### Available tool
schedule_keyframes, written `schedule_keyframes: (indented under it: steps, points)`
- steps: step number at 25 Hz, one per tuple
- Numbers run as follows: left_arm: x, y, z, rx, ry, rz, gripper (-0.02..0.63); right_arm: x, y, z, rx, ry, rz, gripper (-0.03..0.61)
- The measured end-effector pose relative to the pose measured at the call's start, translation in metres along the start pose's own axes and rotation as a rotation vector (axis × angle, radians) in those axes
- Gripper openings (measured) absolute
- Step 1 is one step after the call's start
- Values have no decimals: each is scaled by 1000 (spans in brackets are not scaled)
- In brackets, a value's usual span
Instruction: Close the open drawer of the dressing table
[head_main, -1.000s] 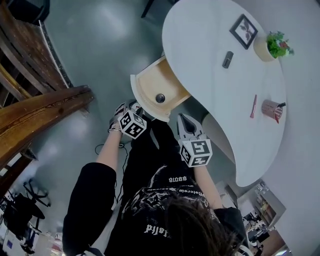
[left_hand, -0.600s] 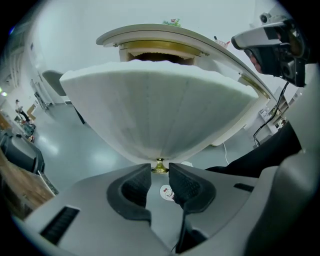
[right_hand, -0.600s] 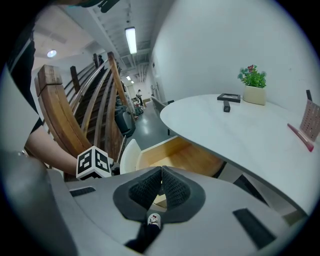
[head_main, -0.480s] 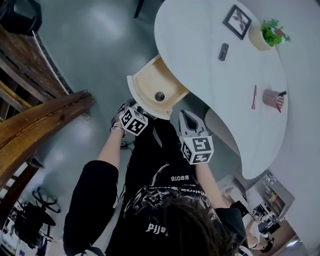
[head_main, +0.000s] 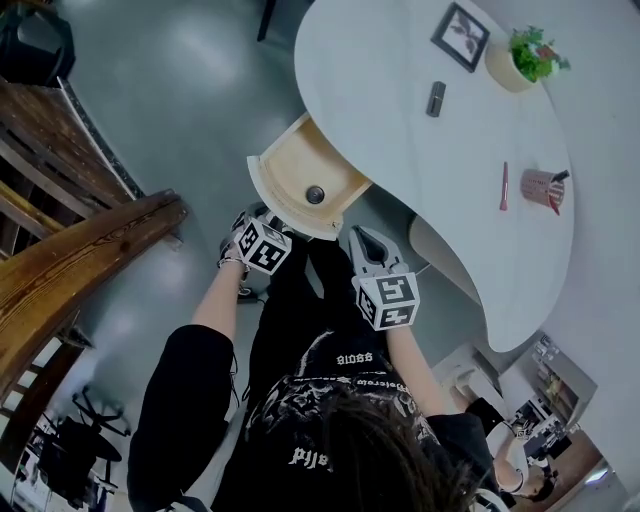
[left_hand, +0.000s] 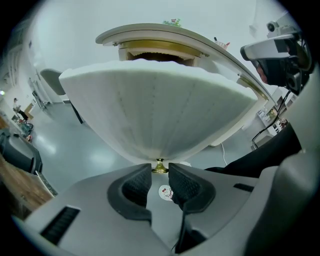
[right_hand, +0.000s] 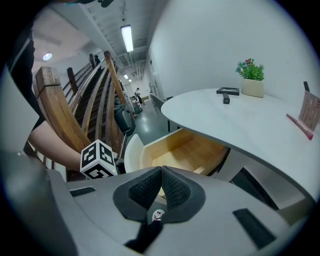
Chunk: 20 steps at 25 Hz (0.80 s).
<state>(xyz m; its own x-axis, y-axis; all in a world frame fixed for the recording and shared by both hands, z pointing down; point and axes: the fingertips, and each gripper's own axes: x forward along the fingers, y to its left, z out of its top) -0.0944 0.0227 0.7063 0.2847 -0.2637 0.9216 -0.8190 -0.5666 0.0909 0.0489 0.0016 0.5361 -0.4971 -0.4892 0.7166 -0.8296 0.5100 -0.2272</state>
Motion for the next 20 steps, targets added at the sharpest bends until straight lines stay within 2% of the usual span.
schedule_keyframes:
  steps: [15, 20]
  points:
    - [10, 1, 31, 38, -12, -11, 121, 0, -2, -12, 48, 9, 5, 26]
    - [15, 0, 41, 27, -11, -6, 121, 0, -9, -14, 55, 10, -7, 26]
